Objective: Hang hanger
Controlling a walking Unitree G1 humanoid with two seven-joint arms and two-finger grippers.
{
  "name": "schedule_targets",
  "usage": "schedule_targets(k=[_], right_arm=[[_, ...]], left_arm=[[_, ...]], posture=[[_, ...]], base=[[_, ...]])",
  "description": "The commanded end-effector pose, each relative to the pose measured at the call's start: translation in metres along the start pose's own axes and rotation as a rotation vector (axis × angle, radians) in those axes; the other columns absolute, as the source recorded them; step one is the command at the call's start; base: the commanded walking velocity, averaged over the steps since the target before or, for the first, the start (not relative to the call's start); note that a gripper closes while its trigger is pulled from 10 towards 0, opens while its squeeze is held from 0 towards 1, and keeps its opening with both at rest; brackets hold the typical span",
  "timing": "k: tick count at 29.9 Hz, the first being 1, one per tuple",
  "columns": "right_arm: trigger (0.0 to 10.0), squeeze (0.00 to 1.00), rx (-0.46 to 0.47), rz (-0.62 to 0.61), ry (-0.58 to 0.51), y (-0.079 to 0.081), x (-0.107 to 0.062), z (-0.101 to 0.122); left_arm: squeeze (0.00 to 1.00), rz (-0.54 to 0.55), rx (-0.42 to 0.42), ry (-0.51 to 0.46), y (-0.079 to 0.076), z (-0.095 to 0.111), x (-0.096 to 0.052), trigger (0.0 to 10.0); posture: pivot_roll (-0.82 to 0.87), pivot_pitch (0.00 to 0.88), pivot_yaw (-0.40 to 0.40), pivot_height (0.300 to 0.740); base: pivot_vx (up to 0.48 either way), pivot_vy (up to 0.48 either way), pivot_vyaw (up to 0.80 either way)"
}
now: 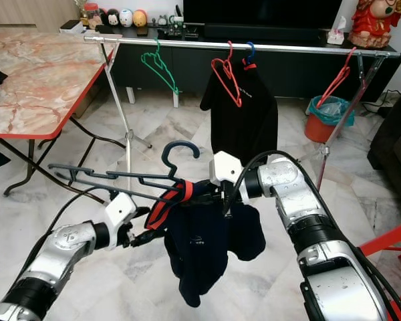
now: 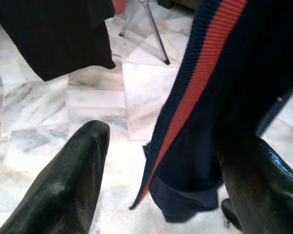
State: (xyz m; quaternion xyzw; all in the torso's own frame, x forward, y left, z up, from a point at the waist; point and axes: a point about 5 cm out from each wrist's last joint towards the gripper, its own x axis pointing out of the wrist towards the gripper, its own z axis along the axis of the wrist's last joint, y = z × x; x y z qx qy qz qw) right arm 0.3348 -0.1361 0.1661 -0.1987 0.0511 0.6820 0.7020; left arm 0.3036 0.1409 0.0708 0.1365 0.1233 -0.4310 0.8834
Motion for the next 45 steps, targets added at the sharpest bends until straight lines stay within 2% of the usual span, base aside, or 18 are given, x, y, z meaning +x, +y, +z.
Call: schedule_targets(k=[1,12,13,14,15,16,17,18,19,20,22,23,24,25,26,27,45], right_arm=[[10.0,0.00,-0.043,0.015,-0.009,-0.001,0.000,0.009],[10.0,0.00,-0.044,0.029,-0.009,0.001,0.002,0.009],[10.0,0.00,-0.044,0.031,-0.011,0.002,0.002,0.009],[10.0,0.00,-0.044,0.031,-0.011,0.002,0.002,0.009],[10.0,0.00,-0.044,0.032,-0.011,0.002,0.002,0.009],[10.0,0.00,-0.043,0.033,-0.011,0.002,0.002,0.009],[10.0,0.00,-0.043,0.033,-0.010,0.002,0.002,0.008],[10.0,0.00,-0.042,0.035,-0.012,0.003,0.002,0.008],[10.0,0.00,-0.041,0.036,-0.013,0.003,0.003,0.008],[10.0,0.00,-0.041,0.036,-0.013,0.003,0.003,0.008],[10.0,0.00,-0.038,0.038,-0.013,0.003,0.003,0.008],[10.0,0.00,-0.038,0.038,-0.013,0.003,0.003,0.008],[10.0,0.00,-0.037,0.038,-0.013,0.003,0.003,0.008],[10.0,0.00,-0.037,0.037,-0.013,0.003,0.003,0.008],[10.0,0.00,-0.036,0.037,-0.013,0.003,0.003,0.008],[10.0,0.00,-0.036,0.037,-0.011,0.003,0.003,0.007],[10.0,0.00,-0.027,0.026,-0.004,0.003,0.004,0.006]], left_arm=[[0.00,0.013,0.018,-0.002,0.002,0.002,0.002,10.0],[0.00,-0.007,0.006,-0.008,-0.001,0.001,0.007,10.0],[0.00,-0.009,0.000,-0.013,-0.002,0.001,0.009,6.0],[0.00,-0.013,-0.002,-0.015,-0.003,0.001,0.010,6.0],[0.00,-0.016,-0.005,-0.017,-0.004,0.001,0.011,5.0],[0.00,-0.019,-0.009,-0.020,-0.004,0.001,0.011,4.5],[0.00,-0.020,-0.012,-0.022,-0.005,0.001,0.012,4.5],[0.00,-0.025,-0.015,-0.028,-0.006,0.001,0.012,4.0],[0.00,-0.030,-0.022,-0.038,-0.007,0.002,0.013,4.7],[0.00,-0.030,-0.022,-0.038,-0.007,0.002,0.013,4.7],[0.00,-0.037,-0.042,-0.071,-0.008,0.007,0.017,7.4],[0.00,-0.037,-0.042,-0.071,-0.008,0.007,0.017,7.4],[0.00,-0.039,-0.040,-0.071,-0.008,0.008,0.018,4.4],[0.00,-0.044,-0.040,-0.072,-0.009,0.008,0.018,4.4],[0.00,-0.043,-0.040,-0.076,-0.009,0.009,0.018,1.0],[0.00,-0.042,-0.045,-0.082,-0.009,0.009,0.019,0.0],[0.00,-0.089,-0.040,-0.074,-0.013,0.008,0.017,0.0]], posture=[[0.07,0.000,-0.014,0.740],[0.07,0.000,-0.013,0.740],[0.07,0.000,-0.012,0.740],[0.07,0.000,-0.012,0.740],[0.06,0.000,-0.012,0.740],[0.06,0.000,-0.012,0.740],[0.06,0.000,-0.012,0.740],[0.06,0.000,-0.011,0.740],[0.06,0.000,-0.011,0.740],[0.06,0.000,-0.011,0.740],[0.06,0.000,-0.011,0.740],[0.06,0.000,-0.011,0.740],[0.06,0.000,-0.011,0.740],[0.06,0.000,-0.011,0.740],[0.06,0.000,-0.012,0.740],[0.06,0.000,-0.012,0.740],[0.07,0.000,-0.011,0.740]], base=[[0.000,0.000,0.00],[0.000,0.000,0.00],[0.000,0.000,0.00],[0.000,0.000,0.00],[0.000,0.000,0.00],[0.000,0.000,0.00],[0.000,0.000,0.00],[0.000,0.000,0.00],[0.000,0.000,0.00],[0.000,0.000,0.00],[0.000,0.000,0.00],[0.000,0.000,0.00],[0.000,0.000,0.00],[0.000,0.000,0.00],[0.000,0.000,0.00],[0.000,0.000,0.00],[0.000,0.000,0.00]])
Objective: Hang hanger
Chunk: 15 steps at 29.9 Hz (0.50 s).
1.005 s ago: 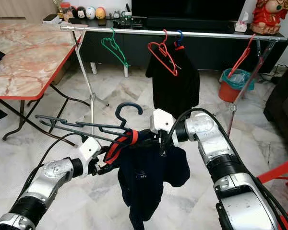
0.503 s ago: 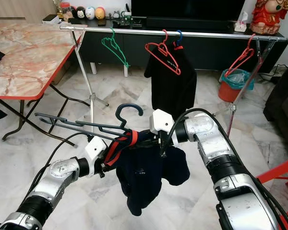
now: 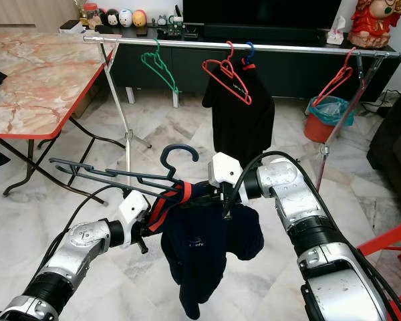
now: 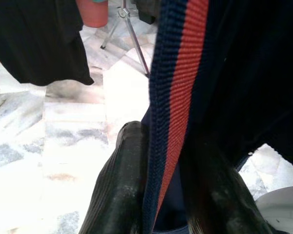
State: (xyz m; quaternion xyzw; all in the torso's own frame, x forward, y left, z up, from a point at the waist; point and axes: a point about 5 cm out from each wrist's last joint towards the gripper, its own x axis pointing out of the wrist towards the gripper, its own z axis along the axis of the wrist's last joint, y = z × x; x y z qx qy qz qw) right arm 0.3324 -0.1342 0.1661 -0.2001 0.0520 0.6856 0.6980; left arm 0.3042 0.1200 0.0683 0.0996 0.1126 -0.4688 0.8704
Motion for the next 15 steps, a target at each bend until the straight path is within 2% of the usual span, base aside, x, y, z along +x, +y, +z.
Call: schedule_targets(k=[1,15], right_arm=[[10.0,0.00,-0.023,0.013,-0.008,0.0003,0.0023,0.0045],[10.0,0.00,-0.004,-0.029,-0.012,-0.0027,-0.0018,0.0016]], left_arm=[[0.00,-0.006,0.003,-0.018,-0.0008,0.0027,0.0007,0.0],[0.00,-0.027,-0.007,-0.015,-0.0050,-0.0008,-0.0021,0.0]], posture=[[0.07,0.000,-0.011,0.740],[0.07,0.000,-0.007,0.740]], base=[[0.000,0.000,0.00],[0.000,0.000,0.00]])
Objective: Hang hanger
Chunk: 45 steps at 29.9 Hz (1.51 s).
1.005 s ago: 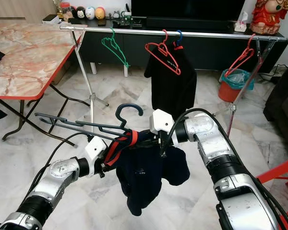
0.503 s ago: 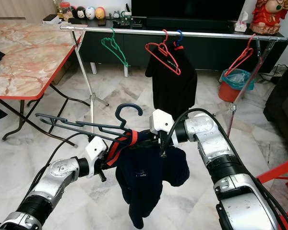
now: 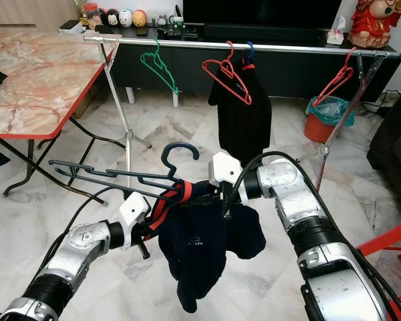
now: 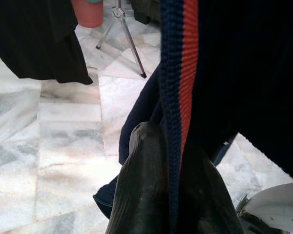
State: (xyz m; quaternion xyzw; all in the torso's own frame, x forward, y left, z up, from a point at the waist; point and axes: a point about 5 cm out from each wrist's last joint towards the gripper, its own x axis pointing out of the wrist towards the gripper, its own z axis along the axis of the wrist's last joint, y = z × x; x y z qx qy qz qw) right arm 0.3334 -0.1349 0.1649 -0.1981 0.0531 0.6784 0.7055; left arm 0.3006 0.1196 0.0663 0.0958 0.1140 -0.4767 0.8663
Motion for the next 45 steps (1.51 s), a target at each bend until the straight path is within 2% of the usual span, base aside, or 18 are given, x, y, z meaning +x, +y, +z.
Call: schedule_targets(k=[1,13,19,20,21,22,23,24,25,26,27,31,33,36,41,42,43,45], right_arm=[[10.0,0.00,-0.014,-0.019,-0.011,-0.003,-0.002,0.003],[10.0,0.00,0.015,-0.131,0.022,-0.010,-0.025,-0.007],[10.0,0.00,0.071,-0.204,0.007,-0.008,-0.043,-0.017],[10.0,0.00,0.099,-0.237,-0.033,-0.008,-0.054,-0.018],[10.0,0.00,0.103,-0.241,-0.040,-0.008,-0.057,-0.019],[10.0,0.00,0.105,-0.238,-0.045,-0.006,-0.059,-0.019],[10.0,0.00,0.114,-0.223,-0.049,-0.003,-0.061,-0.022],[10.0,0.00,0.121,-0.211,-0.052,-0.001,-0.063,-0.024],[10.0,0.00,0.127,-0.196,-0.054,0.003,-0.065,-0.026],[10.0,0.00,0.131,-0.186,-0.056,0.005,-0.066,-0.028],[10.0,0.00,0.140,-0.176,-0.059,0.009,-0.068,-0.030],[10.0,0.00,0.161,-0.133,-0.067,0.018,-0.073,-0.036],[10.0,0.00,0.150,-0.065,-0.035,0.030,-0.078,-0.041],[10.0,0.00,0.153,-0.038,-0.002,0.038,-0.086,-0.045],[10.0,0.00,0.147,-0.083,-0.031,0.037,-0.096,-0.043],[10.0,0.00,0.153,-0.139,-0.071,0.031,-0.099,-0.040],[10.0,0.00,0.147,-0.321,-0.101,0.016,-0.103,-0.038],[10.0,0.00,0.135,-0.440,-0.100,0.008,-0.103,-0.038]], left_arm=[[0.00,-0.007,-0.002,-0.015,-0.002,0.001,-0.001,0.0],[0.00,0.118,-0.001,0.028,0.008,-0.012,-0.023,0.0],[0.00,0.180,0.004,0.049,0.011,-0.019,-0.034,0.0],[0.00,0.212,0.011,0.068,0.014,-0.022,-0.037,0.0],[0.00,0.232,0.016,0.075,0.015,-0.023,-0.038,0.0],[0.00,0.256,0.017,0.082,0.017,-0.024,-0.040,0.5],[0.00,0.274,0.017,0.088,0.019,-0.025,-0.041,2.2],[0.00,0.286,0.017,0.092,0.020,-0.025,-0.042,2.2],[0.00,0.304,0.016,0.098,0.022,-0.026,-0.043,3.9],[0.00,0.316,0.016,0.103,0.023,-0.027,-0.044,3.9],[0.00,0.332,0.015,0.114,0.024,-0.029,-0.046,10.0],[0.00,0.347,0.011,0.136,0.025,-0.032,-0.048,10.0],[0.00,0.354,0.009,0.139,0.025,-0.033,-0.050,10.0],[0.00,0.363,0.013,0.149,0.027,-0.035,-0.055,10.0],[0.00,0.372,0.015,0.161,0.028,-0.037,-0.058,10.0],[0.00,0.375,0.016,0.162,0.028,-0.037,-0.059,10.0],[0.00,0.377,0.015,0.160,0.027,-0.037,-0.058,10.0],[0.00,0.373,0.014,0.158,0.026,-0.037,-0.057,10.0]], posture=[[0.07,0.000,-0.007,0.740],[0.08,0.000,-0.008,0.740],[0.08,0.000,-0.009,0.740],[0.08,0.000,-0.009,0.740],[0.08,0.000,-0.009,0.740],[0.08,0.000,-0.009,0.740],[0.08,0.000,-0.009,0.740],[0.08,0.000,-0.009,0.740],[0.08,0.000,-0.010,0.740],[0.08,0.000,-0.010,0.740],[0.08,0.000,-0.008,0.740],[0.08,0.000,-0.007,0.740],[0.08,0.000,-0.002,0.740],[0.08,0.000,0.001,0.740],[0.07,0.000,0.004,0.740],[0.07,0.000,0.006,0.740],[0.07,0.000,0.011,0.740],[0.07,0.000,0.013,0.740]], base=[[0.000,0.000,0.00],[0.000,0.000,0.00],[0.000,0.000,0.00],[0.000,0.000,0.00],[0.000,0.000,0.00],[0.000,0.000,0.00],[0.000,0.000,0.00],[0.000,0.000,0.00],[0.000,0.000,0.00],[0.000,0.000,0.00],[0.000,0.000,0.00],[0.000,0.000,0.00],[0.000,0.000,0.00],[0.000,0.000,0.00],[0.000,0.000,0.00],[0.000,0.000,0.00],[0.000,0.000,0.00],[0.000,0.000,0.00]])
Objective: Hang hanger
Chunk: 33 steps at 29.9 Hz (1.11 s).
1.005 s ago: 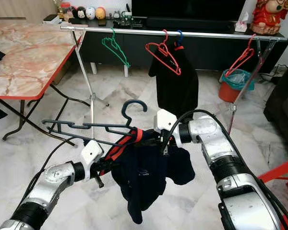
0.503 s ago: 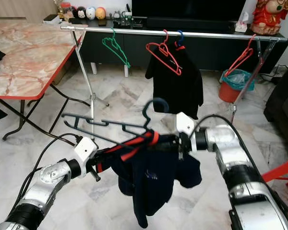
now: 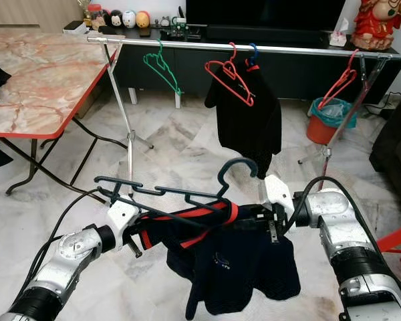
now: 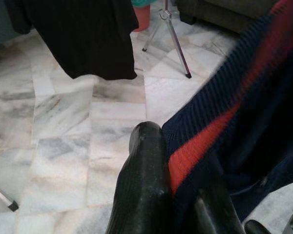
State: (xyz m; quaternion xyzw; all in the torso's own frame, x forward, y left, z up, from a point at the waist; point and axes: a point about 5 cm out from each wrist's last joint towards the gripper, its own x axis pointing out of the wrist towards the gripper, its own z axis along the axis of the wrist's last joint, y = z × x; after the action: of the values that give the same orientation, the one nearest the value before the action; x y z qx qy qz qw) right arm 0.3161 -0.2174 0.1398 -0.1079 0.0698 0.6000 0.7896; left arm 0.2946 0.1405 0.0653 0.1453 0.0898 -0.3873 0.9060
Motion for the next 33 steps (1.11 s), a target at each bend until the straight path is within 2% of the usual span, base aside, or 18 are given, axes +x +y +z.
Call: schedule_targets(k=[1,4,5,6,7,9,12,16,18,19,20,21,22,23,24,29,32,33], right_arm=[[10.0,0.00,-0.058,-0.280,-0.060,-0.022,-0.027,0.016],[10.0,0.00,-0.017,-0.406,-0.137,-0.031,-0.022,0.020],[10.0,0.00,-0.003,-0.317,-0.227,-0.024,-0.018,0.024],[10.0,0.00,0.007,-0.246,-0.267,-0.018,-0.016,0.026],[10.0,0.00,0.013,-0.199,-0.292,-0.014,-0.015,0.026],[10.0,0.00,0.004,-0.029,-0.328,0.000,-0.015,0.029],[10.0,0.00,0.011,0.041,-0.363,0.003,-0.021,0.033],[10.0,0.00,0.017,0.052,-0.431,0.001,-0.029,0.042],[10.0,0.00,0.017,0.082,-0.357,0.006,-0.028,0.037],[10.0,0.00,0.005,0.154,-0.166,0.018,-0.024,0.022],[10.0,0.00,0.000,0.180,-0.102,0.021,-0.022,0.017],[10.0,0.00,0.000,0.180,-0.102,0.021,-0.022,0.017],[10.0,0.00,-0.029,0.241,0.048,0.030,-0.023,0.006],[10.0,0.00,-0.029,0.241,0.048,0.030,-0.023,0.006],[10.0,0.00,-0.046,0.266,0.112,0.032,-0.025,0.003],[10.0,0.00,-0.061,0.260,0.143,0.029,-0.026,0.004],[10.0,0.00,-0.133,0.309,0.315,0.030,-0.030,-0.008],[10.0,0.00,-0.133,0.309,0.315,0.030,-0.030,-0.008]], left_arm=[[0.00,0.152,-0.051,0.158,0.023,-0.032,-0.031,10.0],[0.00,0.143,-0.051,0.157,0.021,-0.032,-0.030,10.0],[0.00,0.141,-0.052,0.156,0.021,-0.032,-0.029,10.0],[0.00,0.141,-0.053,0.155,0.021,-0.031,-0.029,10.0],[0.00,0.140,-0.053,0.155,0.021,-0.031,-0.029,10.0],[0.00,0.139,-0.049,0.157,0.024,-0.030,-0.031,10.0],[0.00,0.136,-0.042,0.166,0.026,-0.031,-0.033,10.0],[0.00,0.115,-0.045,0.172,0.025,-0.032,-0.035,10.0],[0.00,0.105,-0.046,0.175,0.023,-0.032,-0.036,10.0],[0.00,0.094,-0.046,0.180,0.022,-0.033,-0.036,10.0],[0.00,0.091,-0.046,0.180,0.021,-0.033,-0.036,10.0],[0.00,0.091,-0.046,0.180,0.021,-0.033,-0.036,10.0],[0.00,0.088,-0.045,0.182,0.021,-0.033,-0.036,10.0],[0.00,0.088,-0.045,0.182,0.021,-0.033,-0.036,10.0],[0.00,0.086,-0.044,0.183,0.022,-0.033,-0.037,10.0],[0.00,0.084,-0.041,0.184,0.022,-0.033,-0.037,10.0],[0.00,0.080,-0.040,0.185,0.022,-0.032,-0.037,10.0],[0.00,0.080,-0.040,0.185,0.022,-0.032,-0.037,10.0]], posture=[[0.07,0.000,0.013,0.740],[0.07,0.000,0.014,0.740],[0.07,0.000,0.018,0.740],[0.08,0.000,0.019,0.740],[0.08,0.000,0.019,0.740],[0.08,0.000,0.021,0.740],[0.08,0.000,0.023,0.740],[0.08,0.000,0.028,0.740],[0.08,0.000,0.032,0.740],[0.07,0.000,0.035,0.740],[0.07,0.000,0.035,0.740],[0.07,0.000,0.035,0.740],[0.07,0.000,0.038,0.740],[0.07,0.000,0.038,0.740],[0.07,0.000,0.040,0.740],[0.07,0.000,0.042,0.740],[0.07,0.000,0.044,0.740],[0.07,0.000,0.044,0.740]], base=[[0.000,0.000,0.00],[0.000,0.000,0.00],[0.000,0.000,0.00],[0.000,0.000,0.00],[0.000,0.000,0.00],[0.000,0.000,0.00],[0.000,0.000,0.00],[0.000,0.000,0.00],[0.000,0.000,0.00],[0.000,0.000,0.00],[0.000,0.000,0.00],[0.000,0.000,0.00],[0.000,0.000,0.00],[0.000,0.000,0.00],[0.000,0.000,0.00],[0.000,0.000,0.00],[0.000,0.000,0.00],[0.000,0.000,0.00]])
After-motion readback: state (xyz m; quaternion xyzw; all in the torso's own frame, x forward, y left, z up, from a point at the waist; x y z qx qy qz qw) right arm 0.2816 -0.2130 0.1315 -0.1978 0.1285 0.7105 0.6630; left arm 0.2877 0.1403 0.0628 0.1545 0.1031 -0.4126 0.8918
